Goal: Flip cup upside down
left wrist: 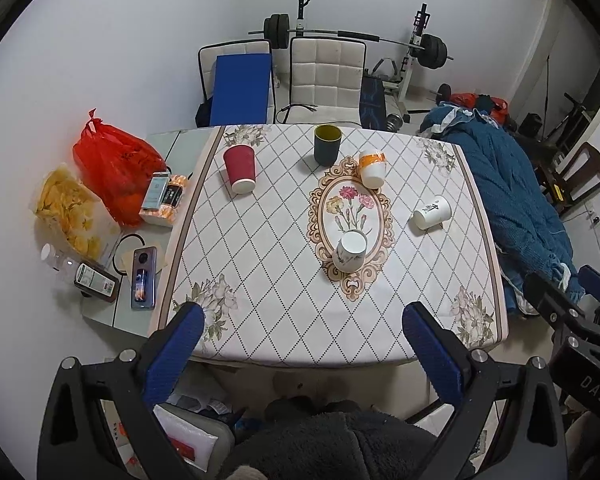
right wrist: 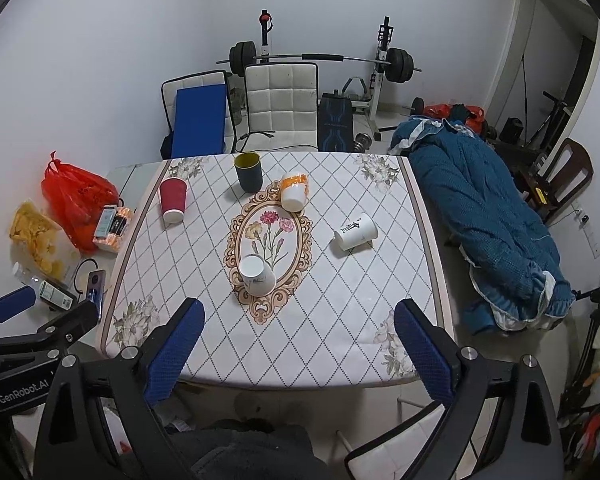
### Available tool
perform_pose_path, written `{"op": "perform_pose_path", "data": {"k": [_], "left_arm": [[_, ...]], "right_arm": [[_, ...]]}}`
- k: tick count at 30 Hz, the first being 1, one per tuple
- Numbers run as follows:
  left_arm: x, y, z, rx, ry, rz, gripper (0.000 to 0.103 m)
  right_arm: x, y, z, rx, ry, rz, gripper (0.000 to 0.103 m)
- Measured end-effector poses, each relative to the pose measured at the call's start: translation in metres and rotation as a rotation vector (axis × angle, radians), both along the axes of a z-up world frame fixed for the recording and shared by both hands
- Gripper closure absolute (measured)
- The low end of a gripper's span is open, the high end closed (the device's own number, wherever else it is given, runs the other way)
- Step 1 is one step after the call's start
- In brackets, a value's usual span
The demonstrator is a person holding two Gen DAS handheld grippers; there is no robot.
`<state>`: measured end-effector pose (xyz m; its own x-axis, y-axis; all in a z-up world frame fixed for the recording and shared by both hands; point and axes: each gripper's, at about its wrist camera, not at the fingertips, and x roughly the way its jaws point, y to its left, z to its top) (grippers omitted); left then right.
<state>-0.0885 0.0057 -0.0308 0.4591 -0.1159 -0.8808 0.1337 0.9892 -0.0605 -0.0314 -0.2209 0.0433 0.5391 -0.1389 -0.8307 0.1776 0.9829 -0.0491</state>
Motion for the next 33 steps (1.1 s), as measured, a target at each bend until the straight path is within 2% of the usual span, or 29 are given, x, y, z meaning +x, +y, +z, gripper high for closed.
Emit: {"op": "perform_pose_path", "data": {"k": [13,33], "left_arm": [[0.005,0.003,0.001,0.010,-0.010,0.030,0.001],[0.006,0.002,-0.001,0.031,-0.005,0.038,0.001]], "right_arm": [[0.007,-0.004,-0.014,0.013,0.009,0.016,0.005],[0.013,-0.010,-0.017,0.021,0.018,0.032,0.005]]}}
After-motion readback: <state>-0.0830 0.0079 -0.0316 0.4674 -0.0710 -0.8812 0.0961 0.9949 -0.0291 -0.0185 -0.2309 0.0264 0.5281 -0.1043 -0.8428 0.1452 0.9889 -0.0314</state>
